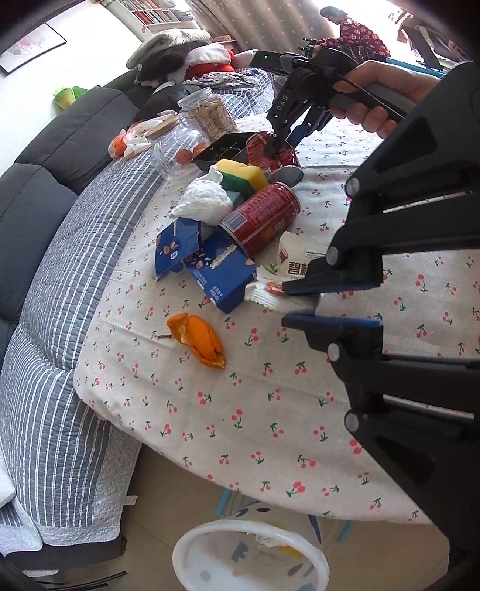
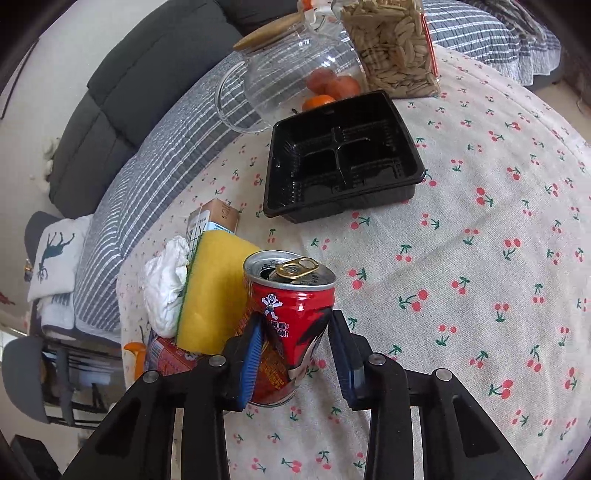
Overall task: Collect trash
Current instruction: 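Grasp the snack wrapper with the left tool while the right tool grasps the red can, then carry wrapper and red can to the wastebasket and release both inside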
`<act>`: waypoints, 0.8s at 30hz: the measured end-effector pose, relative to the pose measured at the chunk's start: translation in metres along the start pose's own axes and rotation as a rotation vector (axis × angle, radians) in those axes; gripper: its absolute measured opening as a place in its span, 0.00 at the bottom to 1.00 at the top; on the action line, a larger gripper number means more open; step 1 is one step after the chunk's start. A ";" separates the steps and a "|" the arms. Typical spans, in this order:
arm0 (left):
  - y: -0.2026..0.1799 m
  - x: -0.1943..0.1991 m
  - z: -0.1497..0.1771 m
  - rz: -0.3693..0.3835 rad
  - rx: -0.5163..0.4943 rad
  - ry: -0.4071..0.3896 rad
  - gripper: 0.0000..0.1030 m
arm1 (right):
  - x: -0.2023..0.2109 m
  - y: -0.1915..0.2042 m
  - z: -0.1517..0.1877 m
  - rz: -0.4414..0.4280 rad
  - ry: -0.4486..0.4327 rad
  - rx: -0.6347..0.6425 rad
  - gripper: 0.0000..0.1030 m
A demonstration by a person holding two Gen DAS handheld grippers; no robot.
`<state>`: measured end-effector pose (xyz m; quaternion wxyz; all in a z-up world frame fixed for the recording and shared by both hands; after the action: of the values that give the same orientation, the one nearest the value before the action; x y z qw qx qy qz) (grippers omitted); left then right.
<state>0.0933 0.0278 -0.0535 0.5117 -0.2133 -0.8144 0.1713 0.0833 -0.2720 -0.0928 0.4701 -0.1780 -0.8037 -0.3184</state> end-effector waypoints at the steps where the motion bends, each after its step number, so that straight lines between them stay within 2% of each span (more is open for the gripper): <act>1: 0.001 0.004 -0.002 -0.004 -0.003 -0.007 0.12 | 0.004 -0.001 -0.001 0.005 -0.017 0.002 0.35; 7: 0.015 0.030 -0.017 -0.031 -0.013 -0.064 0.12 | 0.030 -0.001 0.002 -0.002 -0.084 0.023 0.34; 11: 0.030 0.048 -0.023 -0.046 -0.003 -0.094 0.12 | 0.047 0.017 0.009 0.034 -0.171 0.120 0.34; 14: 0.045 0.063 -0.027 -0.058 0.011 -0.109 0.12 | 0.053 0.033 0.018 0.047 -0.205 0.183 0.34; 18: 0.078 0.098 -0.040 -0.086 0.047 -0.161 0.12 | 0.064 0.061 0.031 0.090 -0.272 0.314 0.34; 21: 0.111 0.135 -0.053 -0.139 0.076 -0.223 0.12 | 0.078 0.083 0.042 0.090 -0.325 0.384 0.34; 24: 0.147 0.163 -0.067 -0.249 0.076 -0.258 0.12 | 0.092 0.110 0.055 0.073 -0.382 0.460 0.34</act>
<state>0.1160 0.2418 0.0254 0.4278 -0.0672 -0.8865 0.1633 0.0670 -0.1554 0.0060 0.3497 -0.1523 -0.9216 -0.0715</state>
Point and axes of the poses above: each gripper's, at about its wrist camera, not at the fingertips, and x roughly against the way its jaws point, y to its left, z to its underside, the point moved 7 cm from there along -x, roughly the way its jaws point, and after that the axes turned 7 degrees about z, right-handed, at the moved point
